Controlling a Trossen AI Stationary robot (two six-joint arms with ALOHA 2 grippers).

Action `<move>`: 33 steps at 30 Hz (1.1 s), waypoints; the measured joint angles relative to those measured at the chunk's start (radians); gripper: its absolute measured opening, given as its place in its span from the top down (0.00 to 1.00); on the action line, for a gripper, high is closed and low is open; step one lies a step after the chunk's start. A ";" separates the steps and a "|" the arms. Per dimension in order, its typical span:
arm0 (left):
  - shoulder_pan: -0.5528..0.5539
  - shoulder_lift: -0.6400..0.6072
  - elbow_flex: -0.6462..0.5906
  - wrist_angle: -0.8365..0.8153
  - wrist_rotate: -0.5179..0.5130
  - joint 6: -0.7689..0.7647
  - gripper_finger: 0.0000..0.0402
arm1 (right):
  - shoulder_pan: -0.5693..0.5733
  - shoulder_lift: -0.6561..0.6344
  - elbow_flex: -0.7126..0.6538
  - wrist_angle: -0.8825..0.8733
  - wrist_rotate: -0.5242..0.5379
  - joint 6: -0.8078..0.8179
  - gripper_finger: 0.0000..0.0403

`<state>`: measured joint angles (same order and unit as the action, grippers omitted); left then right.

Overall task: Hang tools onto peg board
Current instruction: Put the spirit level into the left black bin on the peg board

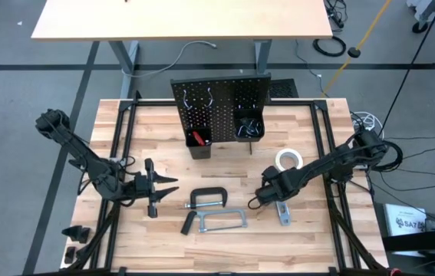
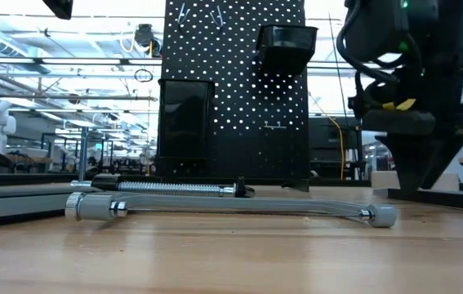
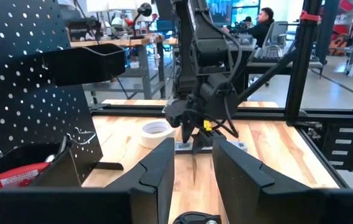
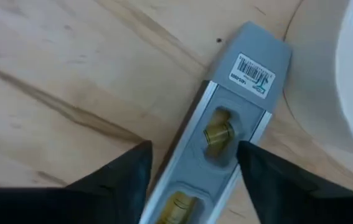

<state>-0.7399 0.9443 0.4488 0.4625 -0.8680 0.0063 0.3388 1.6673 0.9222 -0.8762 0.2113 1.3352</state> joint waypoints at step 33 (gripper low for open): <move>0.000 0.000 0.000 0.000 0.000 -0.001 0.72 | 0.011 -0.060 -0.042 0.014 -0.092 0.038 0.22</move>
<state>-0.7399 0.9447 0.4488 0.4622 -0.8680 0.0051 0.3496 1.6077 0.8806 -0.8619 0.1195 1.3728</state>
